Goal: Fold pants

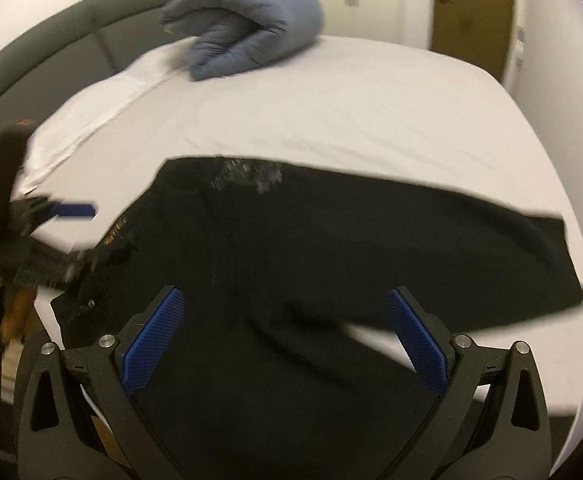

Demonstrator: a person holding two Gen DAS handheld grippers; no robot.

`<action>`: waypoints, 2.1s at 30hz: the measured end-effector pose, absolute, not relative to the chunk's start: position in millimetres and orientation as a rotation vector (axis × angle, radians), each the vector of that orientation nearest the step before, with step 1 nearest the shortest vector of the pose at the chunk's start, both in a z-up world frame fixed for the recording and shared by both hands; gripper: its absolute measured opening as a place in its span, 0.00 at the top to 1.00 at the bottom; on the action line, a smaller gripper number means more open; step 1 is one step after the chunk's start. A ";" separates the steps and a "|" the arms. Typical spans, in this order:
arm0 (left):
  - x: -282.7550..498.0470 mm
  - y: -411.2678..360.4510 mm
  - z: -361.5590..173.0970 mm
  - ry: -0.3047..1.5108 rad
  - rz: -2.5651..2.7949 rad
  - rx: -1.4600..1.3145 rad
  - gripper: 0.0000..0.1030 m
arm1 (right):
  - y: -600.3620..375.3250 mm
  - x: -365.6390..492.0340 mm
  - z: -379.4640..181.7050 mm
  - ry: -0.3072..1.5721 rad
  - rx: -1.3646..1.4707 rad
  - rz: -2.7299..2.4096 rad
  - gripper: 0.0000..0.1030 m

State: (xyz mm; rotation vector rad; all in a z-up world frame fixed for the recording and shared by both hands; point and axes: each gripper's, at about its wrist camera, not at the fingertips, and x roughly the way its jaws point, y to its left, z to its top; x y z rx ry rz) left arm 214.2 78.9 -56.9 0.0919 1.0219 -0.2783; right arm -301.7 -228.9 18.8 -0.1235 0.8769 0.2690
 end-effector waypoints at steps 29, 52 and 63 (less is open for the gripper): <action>405.3 102.8 -149.3 1.280 -0.568 0.516 0.94 | -230.4 -134.3 -26.5 0.940 -0.394 0.703 0.43; 287.5 98.4 -96.1 0.866 -0.511 0.571 0.96 | -122.7 -33.2 -67.4 1.050 -0.694 0.798 0.86; 255.3 100.5 -89.3 0.870 -0.520 0.528 0.96 | -118.9 -65.2 -55.9 1.132 -0.370 0.663 0.96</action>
